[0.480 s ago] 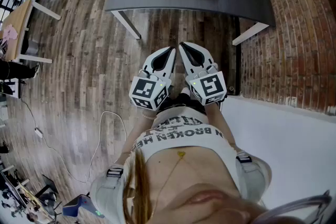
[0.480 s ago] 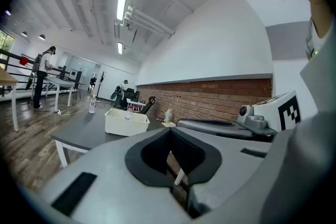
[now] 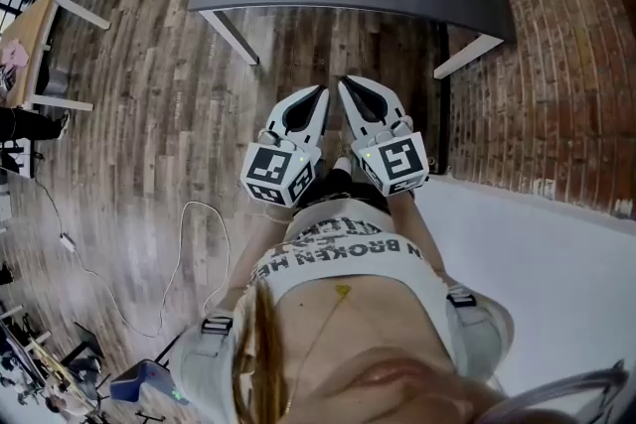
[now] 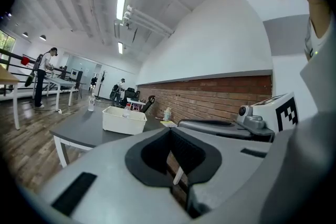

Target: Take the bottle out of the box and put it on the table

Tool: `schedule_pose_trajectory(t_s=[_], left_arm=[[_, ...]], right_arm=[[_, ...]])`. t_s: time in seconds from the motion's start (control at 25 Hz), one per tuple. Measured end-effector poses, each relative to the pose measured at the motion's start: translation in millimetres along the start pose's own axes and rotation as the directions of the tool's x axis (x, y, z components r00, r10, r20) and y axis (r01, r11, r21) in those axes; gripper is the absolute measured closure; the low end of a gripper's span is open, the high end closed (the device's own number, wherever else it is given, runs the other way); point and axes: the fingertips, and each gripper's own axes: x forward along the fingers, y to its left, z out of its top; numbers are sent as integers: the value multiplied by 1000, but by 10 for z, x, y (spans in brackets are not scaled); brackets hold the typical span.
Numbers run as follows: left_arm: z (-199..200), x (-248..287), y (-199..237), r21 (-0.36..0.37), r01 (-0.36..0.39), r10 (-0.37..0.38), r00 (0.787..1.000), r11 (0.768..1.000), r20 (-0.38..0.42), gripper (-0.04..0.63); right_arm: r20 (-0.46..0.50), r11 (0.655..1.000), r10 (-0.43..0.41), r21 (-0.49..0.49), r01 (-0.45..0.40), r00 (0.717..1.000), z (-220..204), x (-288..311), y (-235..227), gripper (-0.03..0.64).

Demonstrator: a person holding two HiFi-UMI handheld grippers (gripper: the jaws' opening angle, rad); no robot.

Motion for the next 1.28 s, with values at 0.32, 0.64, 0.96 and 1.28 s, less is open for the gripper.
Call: schedule_pose_trajectory(t_s=[0.32,0.64,0.96,1.28], left_arm=[[-41,181,65,-25,-16,16,1000,1000,-14,591],[108,671,585,-37,25,-25,999,999,-23,591],[402,1247,1303,-14,82,-82,996,997,-31,591],[506,1506,1706,-1,142,-142,988,990,-59,591]], right_arm=[[-3,1000,-12,5,12,1000,-39,82,-189,607],[-15,998,-59,7,59,998,-27,705,-557,607],[-9,995,-98,28,98,995,65,1527,-954,607],[-6,989,-140,43,140,990,93,2057,-1125,607]])
